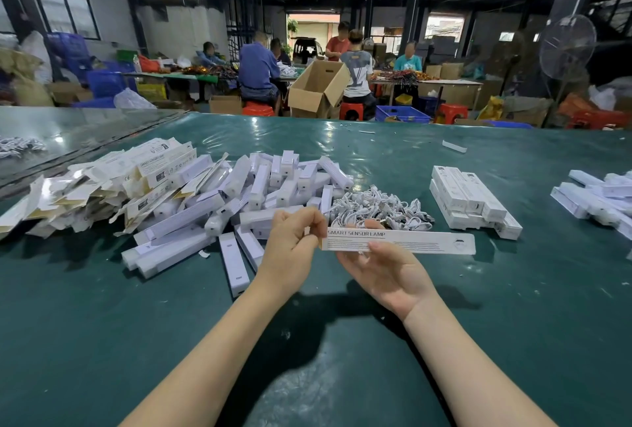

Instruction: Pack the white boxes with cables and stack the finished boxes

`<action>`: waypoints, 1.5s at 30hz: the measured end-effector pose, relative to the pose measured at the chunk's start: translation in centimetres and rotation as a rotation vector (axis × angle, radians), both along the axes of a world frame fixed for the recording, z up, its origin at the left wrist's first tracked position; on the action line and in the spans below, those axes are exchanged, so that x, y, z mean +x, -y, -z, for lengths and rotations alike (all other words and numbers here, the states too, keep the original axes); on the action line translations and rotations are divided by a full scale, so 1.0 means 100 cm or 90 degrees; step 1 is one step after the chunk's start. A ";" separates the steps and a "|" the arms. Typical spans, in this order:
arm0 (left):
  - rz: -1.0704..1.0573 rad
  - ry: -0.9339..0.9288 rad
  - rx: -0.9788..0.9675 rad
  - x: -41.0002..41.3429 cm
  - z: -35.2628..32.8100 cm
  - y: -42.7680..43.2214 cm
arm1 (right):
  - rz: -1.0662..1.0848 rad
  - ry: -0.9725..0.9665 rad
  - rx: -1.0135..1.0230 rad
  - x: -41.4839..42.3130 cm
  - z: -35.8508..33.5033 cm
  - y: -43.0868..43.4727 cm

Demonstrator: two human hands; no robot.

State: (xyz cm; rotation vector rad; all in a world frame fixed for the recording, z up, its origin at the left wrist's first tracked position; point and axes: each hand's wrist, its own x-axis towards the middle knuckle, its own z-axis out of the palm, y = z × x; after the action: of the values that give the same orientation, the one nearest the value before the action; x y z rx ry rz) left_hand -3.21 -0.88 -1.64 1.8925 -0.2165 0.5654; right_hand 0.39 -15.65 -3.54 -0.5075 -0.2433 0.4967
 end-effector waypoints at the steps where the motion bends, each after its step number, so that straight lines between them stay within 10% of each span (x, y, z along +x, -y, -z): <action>1: 0.030 -0.011 -0.032 0.001 -0.001 -0.001 | -0.005 0.007 -0.001 0.000 0.000 0.000; 14: -0.101 -0.081 -0.208 0.008 0.011 0.005 | 0.006 0.020 0.006 -0.004 -0.003 -0.009; 26: -0.138 0.242 -0.036 -0.007 0.011 0.015 | -0.034 0.076 0.039 -0.010 -0.007 -0.009; 45: -0.077 -0.030 -0.216 -0.004 0.006 0.027 | 0.016 0.037 0.030 -0.006 -0.006 -0.008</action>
State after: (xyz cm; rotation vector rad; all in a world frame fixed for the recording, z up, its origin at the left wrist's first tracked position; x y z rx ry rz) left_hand -3.61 -3.57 -2.29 1.5942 0.0254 0.5971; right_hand -0.24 -14.85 -2.93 -0.4784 -0.3030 0.4506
